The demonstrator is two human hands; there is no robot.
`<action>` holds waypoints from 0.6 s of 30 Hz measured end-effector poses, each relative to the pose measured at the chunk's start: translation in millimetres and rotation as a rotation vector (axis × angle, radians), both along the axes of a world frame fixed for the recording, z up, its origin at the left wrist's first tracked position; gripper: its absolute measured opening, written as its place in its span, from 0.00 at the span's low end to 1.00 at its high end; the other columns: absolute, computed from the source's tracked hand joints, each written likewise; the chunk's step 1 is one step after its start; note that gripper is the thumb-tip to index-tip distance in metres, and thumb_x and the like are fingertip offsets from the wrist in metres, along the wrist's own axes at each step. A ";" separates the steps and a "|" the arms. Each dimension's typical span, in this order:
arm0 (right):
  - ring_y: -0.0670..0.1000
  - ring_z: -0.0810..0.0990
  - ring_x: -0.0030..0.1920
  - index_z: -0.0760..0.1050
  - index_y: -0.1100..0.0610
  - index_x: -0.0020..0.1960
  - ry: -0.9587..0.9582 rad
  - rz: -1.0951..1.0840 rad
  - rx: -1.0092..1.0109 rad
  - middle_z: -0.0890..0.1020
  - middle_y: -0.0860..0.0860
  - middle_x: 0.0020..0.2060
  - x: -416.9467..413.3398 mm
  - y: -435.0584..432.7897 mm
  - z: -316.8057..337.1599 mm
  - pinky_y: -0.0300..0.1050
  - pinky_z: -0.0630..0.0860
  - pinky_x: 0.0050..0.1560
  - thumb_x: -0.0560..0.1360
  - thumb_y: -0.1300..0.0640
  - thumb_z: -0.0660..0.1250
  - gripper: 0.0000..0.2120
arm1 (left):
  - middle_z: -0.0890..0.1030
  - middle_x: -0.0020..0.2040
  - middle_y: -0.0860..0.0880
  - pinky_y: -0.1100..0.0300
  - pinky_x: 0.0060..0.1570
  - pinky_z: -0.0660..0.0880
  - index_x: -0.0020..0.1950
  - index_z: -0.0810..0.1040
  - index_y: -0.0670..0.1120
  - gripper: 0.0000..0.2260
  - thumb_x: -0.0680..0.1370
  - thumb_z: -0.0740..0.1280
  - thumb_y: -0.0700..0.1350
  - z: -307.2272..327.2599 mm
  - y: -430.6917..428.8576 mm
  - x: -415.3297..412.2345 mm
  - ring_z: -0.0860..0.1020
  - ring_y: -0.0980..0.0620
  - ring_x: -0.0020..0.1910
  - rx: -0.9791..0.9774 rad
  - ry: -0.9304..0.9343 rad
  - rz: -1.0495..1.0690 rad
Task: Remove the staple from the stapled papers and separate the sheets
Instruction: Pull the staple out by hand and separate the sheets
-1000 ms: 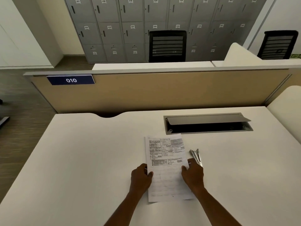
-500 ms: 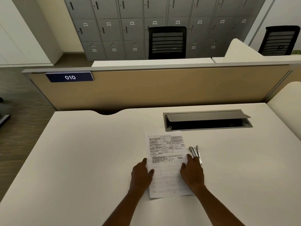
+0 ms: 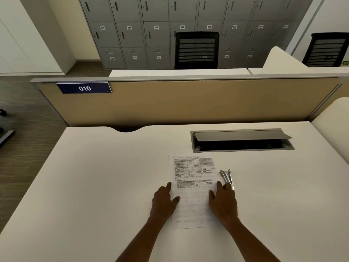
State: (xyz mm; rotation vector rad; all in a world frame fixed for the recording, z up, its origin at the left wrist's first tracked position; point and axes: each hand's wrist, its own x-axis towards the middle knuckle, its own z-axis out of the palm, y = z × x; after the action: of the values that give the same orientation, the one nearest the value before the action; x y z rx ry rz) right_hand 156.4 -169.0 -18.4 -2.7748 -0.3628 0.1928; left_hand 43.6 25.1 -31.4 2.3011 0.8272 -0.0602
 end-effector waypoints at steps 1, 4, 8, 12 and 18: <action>0.59 0.76 0.58 0.72 0.57 0.64 0.004 0.002 -0.002 0.75 0.57 0.58 0.5 0.0 -0.1 0.52 0.80 0.52 0.79 0.49 0.64 0.17 | 0.77 0.60 0.47 0.56 0.64 0.72 0.81 0.60 0.49 0.34 0.79 0.68 0.57 -0.8 0.4 0.5 0.76 0.48 0.62 0.003 0.008 -0.005; 0.58 0.76 0.60 0.71 0.56 0.64 0.022 0.009 0.000 0.74 0.57 0.59 1.6 0.8 0.4 0.51 0.79 0.54 0.80 0.48 0.63 0.17 | 0.77 0.60 0.46 0.56 0.64 0.72 0.81 0.60 0.50 0.33 0.80 0.67 0.57 -2.4 1.6 1.4 0.75 0.47 0.62 0.013 0.018 -0.015; 0.58 0.76 0.59 0.71 0.57 0.65 0.023 0.009 0.014 0.74 0.57 0.59 1.7 0.5 -0.4 0.52 0.79 0.53 0.80 0.49 0.63 0.17 | 0.77 0.59 0.46 0.57 0.64 0.71 0.82 0.59 0.50 0.33 0.80 0.67 0.57 -3.4 2.9 2.5 0.75 0.48 0.62 0.013 0.027 -0.015; 0.59 0.76 0.58 0.70 0.58 0.65 0.031 -0.007 0.051 0.75 0.58 0.58 1.9 -0.5 -1.2 0.54 0.79 0.52 0.80 0.49 0.64 0.18 | 0.78 0.57 0.47 0.58 0.62 0.72 0.81 0.60 0.48 0.34 0.79 0.69 0.57 -3.1 3.1 0.8 0.76 0.48 0.60 -0.004 0.009 -0.007; 0.59 0.75 0.59 0.70 0.59 0.66 0.052 -0.011 0.051 0.74 0.58 0.59 0.8 -1.7 0.2 0.54 0.77 0.54 0.80 0.48 0.64 0.20 | 0.78 0.56 0.47 0.58 0.61 0.73 0.81 0.61 0.47 0.33 0.79 0.69 0.55 -2.6 3.0 -0.2 0.77 0.48 0.59 0.003 0.012 -0.016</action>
State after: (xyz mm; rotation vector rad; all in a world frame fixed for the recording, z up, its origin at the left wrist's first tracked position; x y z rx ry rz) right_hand 157.2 -170.7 -18.2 -2.7158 -0.3349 0.2490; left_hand 43.5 28.1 -33.9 2.3122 0.8160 -0.0803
